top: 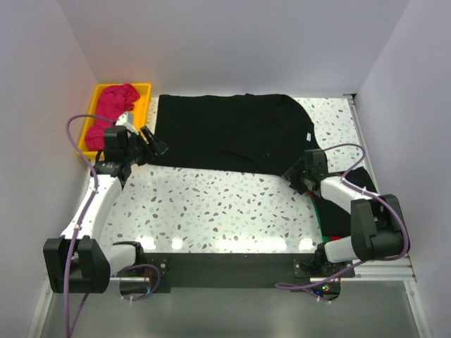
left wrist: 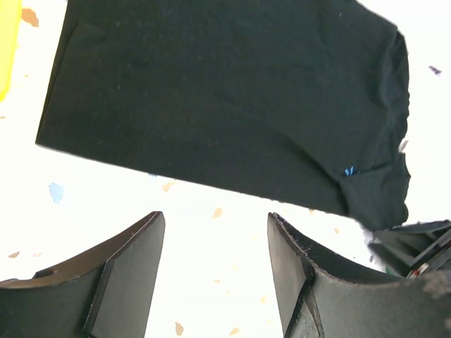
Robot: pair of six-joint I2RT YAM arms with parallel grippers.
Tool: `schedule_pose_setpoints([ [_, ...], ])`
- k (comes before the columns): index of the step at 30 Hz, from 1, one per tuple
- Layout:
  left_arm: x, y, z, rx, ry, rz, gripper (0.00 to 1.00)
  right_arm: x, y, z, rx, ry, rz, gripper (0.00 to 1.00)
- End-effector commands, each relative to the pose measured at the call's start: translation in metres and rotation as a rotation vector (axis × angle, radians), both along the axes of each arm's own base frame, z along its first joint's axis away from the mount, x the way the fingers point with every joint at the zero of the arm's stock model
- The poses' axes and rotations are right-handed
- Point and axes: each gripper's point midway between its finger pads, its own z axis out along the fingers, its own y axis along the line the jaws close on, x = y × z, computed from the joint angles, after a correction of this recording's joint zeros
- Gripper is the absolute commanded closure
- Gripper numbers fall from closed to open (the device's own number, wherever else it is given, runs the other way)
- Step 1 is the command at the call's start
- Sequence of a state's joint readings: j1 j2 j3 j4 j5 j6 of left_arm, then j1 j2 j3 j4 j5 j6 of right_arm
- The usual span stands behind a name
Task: Fold and stack the t-shirts
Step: Fold the tshirt
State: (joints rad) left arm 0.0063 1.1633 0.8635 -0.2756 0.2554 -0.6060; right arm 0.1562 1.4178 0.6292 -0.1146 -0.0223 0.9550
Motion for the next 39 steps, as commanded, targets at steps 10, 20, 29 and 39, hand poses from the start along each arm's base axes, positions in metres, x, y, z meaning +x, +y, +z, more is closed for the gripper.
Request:
schedule_pose_setpoints([
  [10, -0.005, -0.003, 0.003, 0.023, -0.047, -0.054, 0.35, 0.030, -0.014, 0.024, 0.016, -0.201, -0.160, 0.48],
  [20, -0.007, -0.003, 0.000, 0.025, -0.040, -0.053, 0.35, 0.044, -0.011, 0.030, 0.034, -0.228, -0.167, 0.57],
  [29, -0.007, -0.005, -0.003, 0.016, -0.034, -0.062, 0.35, 0.050, -0.010, 0.035, 0.043, -0.244, -0.174, 0.73],
  [39, -0.007, -0.007, -0.006, 0.008, -0.027, -0.072, 0.35, 0.076, -0.003, 0.048, 0.025, -0.261, -0.141, 1.00],
])
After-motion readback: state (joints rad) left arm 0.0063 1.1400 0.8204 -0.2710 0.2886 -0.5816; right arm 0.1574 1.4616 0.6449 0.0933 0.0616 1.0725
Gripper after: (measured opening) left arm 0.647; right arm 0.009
